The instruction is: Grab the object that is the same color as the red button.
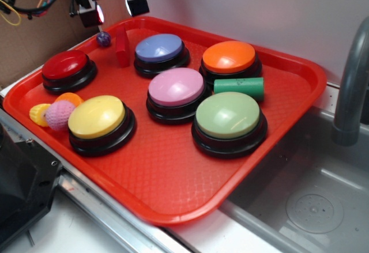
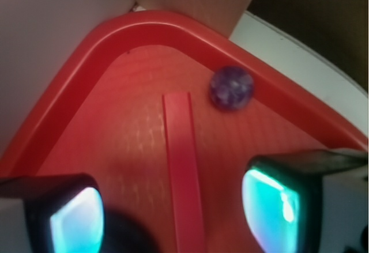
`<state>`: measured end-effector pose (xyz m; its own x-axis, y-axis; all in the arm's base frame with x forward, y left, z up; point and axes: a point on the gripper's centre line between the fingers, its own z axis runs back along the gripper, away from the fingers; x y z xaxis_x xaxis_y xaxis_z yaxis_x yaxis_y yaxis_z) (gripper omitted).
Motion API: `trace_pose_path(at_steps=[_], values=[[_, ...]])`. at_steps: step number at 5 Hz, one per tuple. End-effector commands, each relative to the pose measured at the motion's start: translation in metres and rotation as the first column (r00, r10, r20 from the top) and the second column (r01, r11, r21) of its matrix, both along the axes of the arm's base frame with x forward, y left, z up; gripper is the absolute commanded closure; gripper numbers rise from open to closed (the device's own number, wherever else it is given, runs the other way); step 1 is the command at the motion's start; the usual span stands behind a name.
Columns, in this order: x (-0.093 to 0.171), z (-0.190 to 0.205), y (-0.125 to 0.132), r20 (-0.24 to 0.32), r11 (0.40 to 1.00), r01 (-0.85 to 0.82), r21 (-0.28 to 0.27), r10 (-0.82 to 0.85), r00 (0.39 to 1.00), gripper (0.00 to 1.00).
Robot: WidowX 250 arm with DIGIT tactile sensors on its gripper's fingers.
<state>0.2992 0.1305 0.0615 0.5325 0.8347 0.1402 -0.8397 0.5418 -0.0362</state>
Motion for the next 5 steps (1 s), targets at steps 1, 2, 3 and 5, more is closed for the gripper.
trace_pose_path(at_steps=[1, 2, 3, 5], values=[[0.005, -0.021, 0.031, 0.048, 0.999, -0.031, -0.011, 0.031, 0.998, 0.0], [0.004, -0.023, 0.031, 0.017, 0.996, -0.022, 0.088, 0.021, 1.0, 1.0], [0.003, -0.025, 0.023, 0.033, 0.999, 0.032, 0.017, -0.033, 0.999, 1.0], [-0.006, 0.042, 0.003, 0.077, 0.978, 0.204, 0.037, -0.206, 0.976, 1.0]])
